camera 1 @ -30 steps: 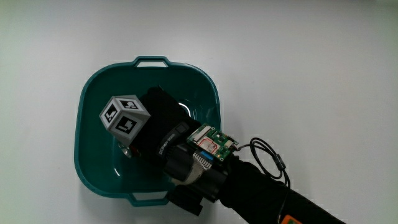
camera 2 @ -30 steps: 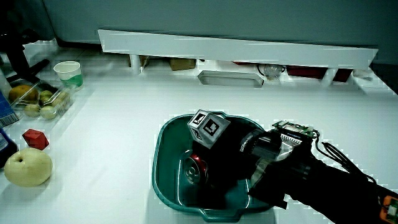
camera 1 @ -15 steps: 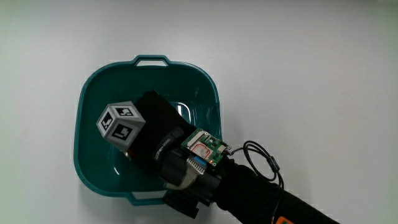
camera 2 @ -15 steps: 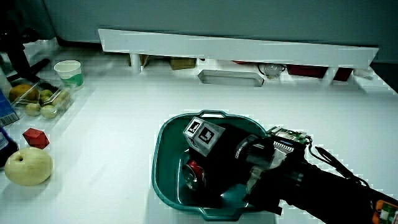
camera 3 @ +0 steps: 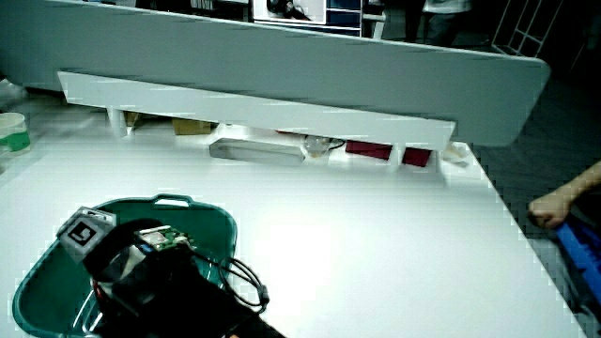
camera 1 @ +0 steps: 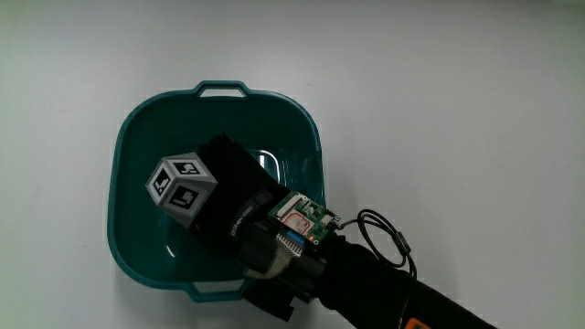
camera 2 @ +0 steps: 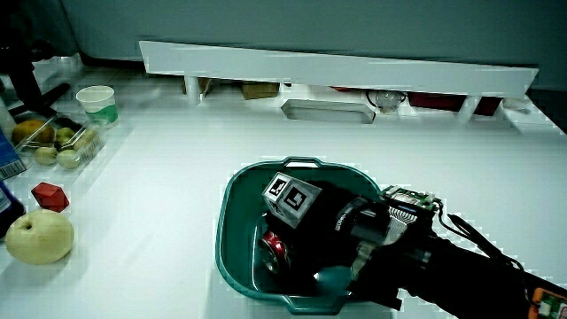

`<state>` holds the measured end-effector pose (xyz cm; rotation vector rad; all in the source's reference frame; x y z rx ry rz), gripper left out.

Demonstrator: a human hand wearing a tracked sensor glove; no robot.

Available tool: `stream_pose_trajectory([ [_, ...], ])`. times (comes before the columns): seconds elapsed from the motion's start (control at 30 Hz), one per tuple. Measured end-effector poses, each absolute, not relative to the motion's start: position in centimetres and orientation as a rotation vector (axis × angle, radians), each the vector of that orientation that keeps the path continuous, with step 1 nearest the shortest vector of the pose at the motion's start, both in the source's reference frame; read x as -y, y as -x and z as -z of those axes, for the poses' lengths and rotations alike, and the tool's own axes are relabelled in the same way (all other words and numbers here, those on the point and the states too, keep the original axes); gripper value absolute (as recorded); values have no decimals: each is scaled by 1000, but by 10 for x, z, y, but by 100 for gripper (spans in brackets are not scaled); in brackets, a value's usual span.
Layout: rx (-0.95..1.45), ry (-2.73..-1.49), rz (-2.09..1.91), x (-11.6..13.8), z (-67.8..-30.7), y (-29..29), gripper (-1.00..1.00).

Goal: Place cola into plate

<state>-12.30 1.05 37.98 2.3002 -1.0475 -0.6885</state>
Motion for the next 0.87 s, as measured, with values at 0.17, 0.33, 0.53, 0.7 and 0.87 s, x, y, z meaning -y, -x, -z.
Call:
stream_pose_trajectory([
  [0.17, 1057, -2288, 642, -10, -381, 117, -61],
  [0.33, 969, -2284, 628, -2, -377, 103, -79],
  [0.53, 907, -2233, 490, 9, -366, 74, -100],
  [0.7, 903, -2301, 310, 16, -341, 46, -100],
  [0.87, 965, -2333, 101, 13, -318, 16, -100],
])
